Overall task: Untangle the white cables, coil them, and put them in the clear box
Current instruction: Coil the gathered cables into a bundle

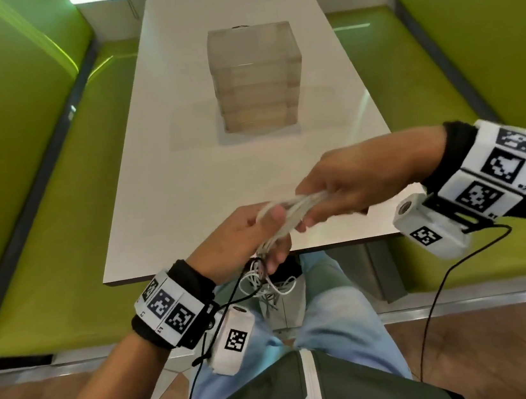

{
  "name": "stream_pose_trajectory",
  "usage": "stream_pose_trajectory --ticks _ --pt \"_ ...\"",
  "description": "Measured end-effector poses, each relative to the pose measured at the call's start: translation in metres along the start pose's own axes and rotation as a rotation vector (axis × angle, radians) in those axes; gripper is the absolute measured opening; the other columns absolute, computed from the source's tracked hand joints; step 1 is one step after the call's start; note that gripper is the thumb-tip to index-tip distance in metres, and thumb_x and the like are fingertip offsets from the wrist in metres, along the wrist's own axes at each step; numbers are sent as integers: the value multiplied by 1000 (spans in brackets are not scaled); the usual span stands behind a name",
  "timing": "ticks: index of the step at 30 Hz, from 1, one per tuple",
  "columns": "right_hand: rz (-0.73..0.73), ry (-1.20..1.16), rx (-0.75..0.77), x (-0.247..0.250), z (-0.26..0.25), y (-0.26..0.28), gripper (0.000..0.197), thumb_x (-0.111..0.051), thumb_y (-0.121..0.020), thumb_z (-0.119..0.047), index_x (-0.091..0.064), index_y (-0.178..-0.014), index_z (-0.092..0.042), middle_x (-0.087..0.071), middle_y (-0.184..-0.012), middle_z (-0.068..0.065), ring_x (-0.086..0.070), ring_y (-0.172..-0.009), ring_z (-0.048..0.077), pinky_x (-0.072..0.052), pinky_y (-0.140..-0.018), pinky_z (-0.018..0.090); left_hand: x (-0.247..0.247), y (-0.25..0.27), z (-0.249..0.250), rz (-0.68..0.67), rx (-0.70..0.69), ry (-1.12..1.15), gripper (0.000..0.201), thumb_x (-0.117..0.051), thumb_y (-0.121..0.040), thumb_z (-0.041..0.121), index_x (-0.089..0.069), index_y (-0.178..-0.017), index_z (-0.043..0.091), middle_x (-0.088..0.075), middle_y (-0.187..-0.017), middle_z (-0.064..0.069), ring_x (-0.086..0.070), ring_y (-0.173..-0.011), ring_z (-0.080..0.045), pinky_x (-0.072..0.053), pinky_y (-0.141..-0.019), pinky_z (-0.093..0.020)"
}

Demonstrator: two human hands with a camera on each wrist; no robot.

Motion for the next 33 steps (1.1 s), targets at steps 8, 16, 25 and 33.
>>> stream_pose_trajectory --ticks 8,16,25,33 --pt "215 74 -72 64 -3 17 25 -56 -88 -37 -62 -80 -14 -58 -67 13 -51 -52 17 -46 -48 30 13 -13 8 35 -147 -74 34 -28 -96 34 -51 -91 9 -69 -82 2 -65 -108 -23 -44 -90 -25" --pt "289 120 -107 96 -7 28 23 -56 -91 -33 -60 -74 -17 -53 -60 5 -49 -50 17 -45 -50 34 23 -29 5 191 -169 -22 38 -32 -101 39 -54 -78 17 -47 -53 10 -48 -52 -13 -41 -58 -26" --pt "311 75 -113 97 7 25 25 -56 -91 -33 -59 -75 -13 -50 -57 1 -45 -45 12 -40 -40 20 21 -27 3 222 -212 -27 28 -51 -89 51 -53 -78 25 -52 -61 9 -48 -58 -13 -42 -62 -21" --pt "467 -207 -38 45 23 -4 22 -51 -96 -28 -55 -78 -17 -47 -58 -4 -43 -43 6 -39 -39 19 50 -26 24 569 -383 441 27 -33 -101 22 -57 -97 9 -73 -99 -2 -67 -101 -21 -51 -95 -38"
Point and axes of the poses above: each hand's wrist, its own y-axis away from the middle knuckle, its own x-axis out of the back of the hand, z = x × y, the point moved 7 cm from there along -y, towards the middle knuckle
